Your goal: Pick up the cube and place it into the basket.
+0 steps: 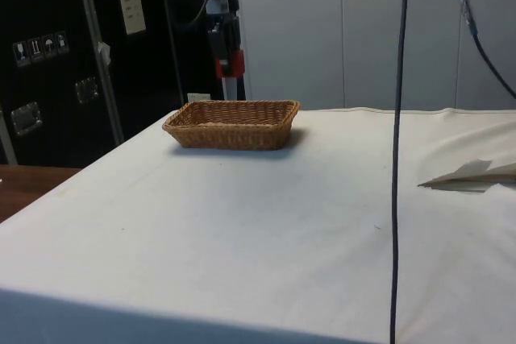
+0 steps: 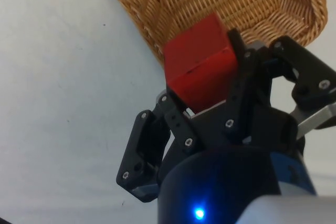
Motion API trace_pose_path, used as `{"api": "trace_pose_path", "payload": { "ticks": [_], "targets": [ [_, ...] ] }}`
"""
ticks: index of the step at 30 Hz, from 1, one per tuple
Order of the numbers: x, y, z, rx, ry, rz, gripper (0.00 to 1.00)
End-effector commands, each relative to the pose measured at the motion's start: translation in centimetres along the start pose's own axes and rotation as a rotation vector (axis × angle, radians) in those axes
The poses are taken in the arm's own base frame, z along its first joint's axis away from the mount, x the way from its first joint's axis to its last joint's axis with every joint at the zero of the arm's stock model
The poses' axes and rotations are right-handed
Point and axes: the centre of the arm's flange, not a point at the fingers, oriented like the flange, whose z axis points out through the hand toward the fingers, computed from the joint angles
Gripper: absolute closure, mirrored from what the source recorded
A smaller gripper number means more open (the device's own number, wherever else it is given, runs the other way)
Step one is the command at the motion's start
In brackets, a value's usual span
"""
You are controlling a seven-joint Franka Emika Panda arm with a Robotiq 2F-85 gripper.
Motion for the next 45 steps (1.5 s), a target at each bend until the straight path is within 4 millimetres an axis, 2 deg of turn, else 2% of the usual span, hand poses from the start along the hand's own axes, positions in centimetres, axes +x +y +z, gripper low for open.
{"api": "trace_pose_path", "payload": {
  "ticks": [1, 26, 29, 32, 45],
  "targets": [
    [0.3, -0.1, 0.4, 0.005, 0.002, -0.001, 0.99],
    [1.2, -1.2, 5.5, 0.003, -0.006, 0.013, 0.99],
    [1.1, -1.1, 5.7, 0.0, -0.018, 0.013, 0.99],
    [1.1, -0.8, 7.1, 0.008, -0.009, 0.023, 0.99],
    [0.8, -0.2, 10.1, 0.02, -0.008, 0.047, 0.99]
  ]
}}
